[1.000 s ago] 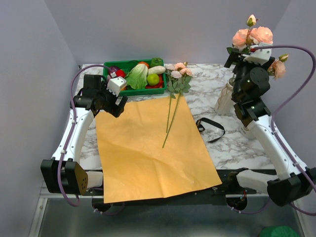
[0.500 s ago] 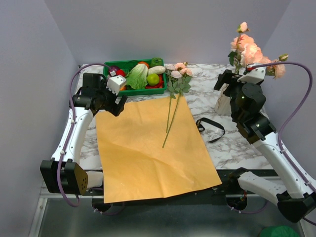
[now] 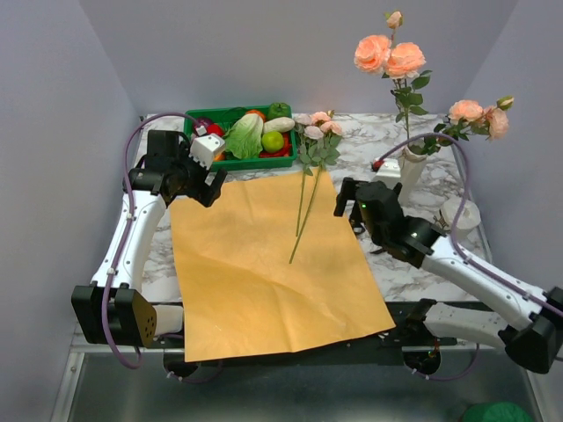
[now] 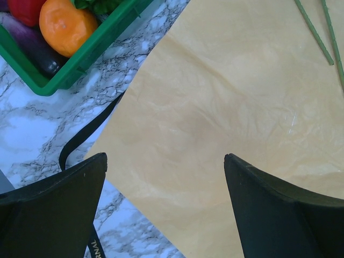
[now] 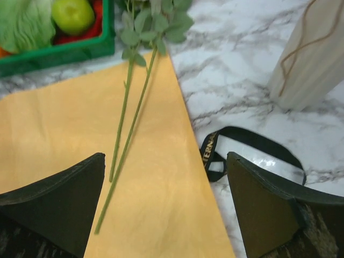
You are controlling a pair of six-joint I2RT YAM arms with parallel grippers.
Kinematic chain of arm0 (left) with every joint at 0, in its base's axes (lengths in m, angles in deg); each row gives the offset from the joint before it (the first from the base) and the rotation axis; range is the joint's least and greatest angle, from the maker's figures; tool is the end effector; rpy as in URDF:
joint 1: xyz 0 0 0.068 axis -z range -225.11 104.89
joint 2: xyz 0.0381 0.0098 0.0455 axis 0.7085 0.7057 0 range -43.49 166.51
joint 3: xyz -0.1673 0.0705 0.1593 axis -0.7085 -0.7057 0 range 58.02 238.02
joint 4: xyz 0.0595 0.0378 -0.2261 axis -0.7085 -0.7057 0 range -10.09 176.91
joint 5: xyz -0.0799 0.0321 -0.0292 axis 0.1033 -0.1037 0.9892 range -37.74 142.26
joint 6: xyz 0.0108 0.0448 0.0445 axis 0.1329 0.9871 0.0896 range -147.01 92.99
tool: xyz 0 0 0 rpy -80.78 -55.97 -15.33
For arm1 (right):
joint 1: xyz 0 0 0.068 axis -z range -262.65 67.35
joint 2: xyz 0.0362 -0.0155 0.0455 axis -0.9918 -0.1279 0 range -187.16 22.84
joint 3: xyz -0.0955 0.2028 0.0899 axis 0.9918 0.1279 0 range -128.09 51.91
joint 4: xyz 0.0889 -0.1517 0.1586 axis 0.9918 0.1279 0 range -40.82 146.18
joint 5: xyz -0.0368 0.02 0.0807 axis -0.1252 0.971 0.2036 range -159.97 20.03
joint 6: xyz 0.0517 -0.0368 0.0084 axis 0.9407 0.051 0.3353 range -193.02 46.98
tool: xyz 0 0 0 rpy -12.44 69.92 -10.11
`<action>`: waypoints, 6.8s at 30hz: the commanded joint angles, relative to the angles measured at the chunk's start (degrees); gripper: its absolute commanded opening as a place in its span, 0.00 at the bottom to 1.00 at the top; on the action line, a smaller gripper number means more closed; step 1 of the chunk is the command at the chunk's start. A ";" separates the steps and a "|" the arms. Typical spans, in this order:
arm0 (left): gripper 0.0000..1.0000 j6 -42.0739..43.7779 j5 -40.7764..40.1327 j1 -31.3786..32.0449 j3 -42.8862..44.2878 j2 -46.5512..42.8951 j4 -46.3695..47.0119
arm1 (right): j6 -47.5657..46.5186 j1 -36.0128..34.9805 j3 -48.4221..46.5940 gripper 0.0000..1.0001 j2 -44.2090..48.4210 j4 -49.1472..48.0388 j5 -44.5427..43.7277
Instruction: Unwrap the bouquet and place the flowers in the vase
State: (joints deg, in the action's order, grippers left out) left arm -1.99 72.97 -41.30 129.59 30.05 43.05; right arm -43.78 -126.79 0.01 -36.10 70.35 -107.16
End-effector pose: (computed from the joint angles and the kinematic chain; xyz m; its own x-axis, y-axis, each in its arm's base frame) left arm 0.2569 -0.0347 0.3016 -0.5182 0.4311 -0.7387 0.5819 0.8106 0.0648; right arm 0.1822 0.1350 0.2909 -0.3803 0.1732 -0.9085 0.0151 0.9833 0.1812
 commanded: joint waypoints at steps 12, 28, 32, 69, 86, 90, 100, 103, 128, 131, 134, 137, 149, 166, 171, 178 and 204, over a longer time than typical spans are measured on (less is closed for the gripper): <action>0.99 1.17 3.72 -0.83 0.06 -0.50 -1.40 | 7.16 2.20 -28.94 0.56 -45.28 15.82 7.28; 0.99 2.32 5.57 -0.91 -0.99 -0.94 -2.11 | 6.01 9.95 -56.29 0.55 -68.94 27.26 14.51; 0.99 2.41 5.31 -0.91 -0.91 -1.03 -2.37 | 6.45 10.48 -58.66 0.55 -72.27 27.87 16.09; 0.99 2.23 4.78 -0.91 4.10 -2.35 -6.24 | 0.67 3.99 -35.13 0.01 -42.76 6.36 -3.76; 0.99 0.65 4.87 -0.91 4.72 -1.73 -5.28 | -46.26 -10.70 -32.38 0.01 -25.88 -26.61 1.24; 0.99 0.56 4.69 -0.91 4.54 -1.47 -5.10 | -54.18 -16.66 -35.37 0.01 -23.33 -30.13 0.64; 0.99 0.39 4.51 -0.91 4.72 -1.12 -4.75 | -75.88 -18.97 -32.49 0.01 -8.75 -52.34 -7.98; 0.99 0.21 4.95 -0.91 4.98 -0.94 -4.66 | -81.70 -15.03 -28.09 0.01 -3.41 -61.50 -8.95; 0.99 0.12 6.45 -0.91 7.79 5.12 -1.93 | -47.68 28.32 -21.75 0.01 -11.45 -57.27 3.79; 0.99 0.39 6.36 -0.91 8.15 6.00 -1.41 | -49.79 28.76 -22.10 0.01 -14.87 -61.40 2.74; 0.99 0.21 6.45 -0.91 7.97 6.53 -0.62 | -50.68 29.55 -22.54 0.01 -17.60 -64.40 2.03; 0.99 0.12 6.62 -0.91 8.15 7.23 -0.35 | -52.25 29.81 -22.29 0.01 -19.46 -66.94 1.24; 0.99 0.39 6.10 -0.91 6.39 6.44 -0.18 | -45.69 29.90 -12.27 0.21 -14.11 -60.32 -0.78; 0.99 -0.49 7.50 -0.91 6.74 1.88 -3.52 | -34.35 0.56 0.13 0.91 6.65 -33.32 -14.91; 0.99 -0.67 7.15 -0.91 5.78 -0.15 -3.52 | -19.08 -4.81 -0.30 0.91 1.03 -21.36 -15.11; 0.99 -1.37 6.45 -0.91 5.15 -0.77 -3.43 | -6.74 -5.96 -15.76 0.91 -23.39 -0.80 -7.20; 0.99 -0.06 5.48 -0.91 3.75 -2.00 -2.02 | -0.67 7.13 -60.06 0.63 -70.60 19.35 14.77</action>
State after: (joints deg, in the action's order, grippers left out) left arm -2.80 78.56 -41.80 133.57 28.72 40.52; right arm -43.11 -120.06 -55.35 -102.91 88.89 -97.65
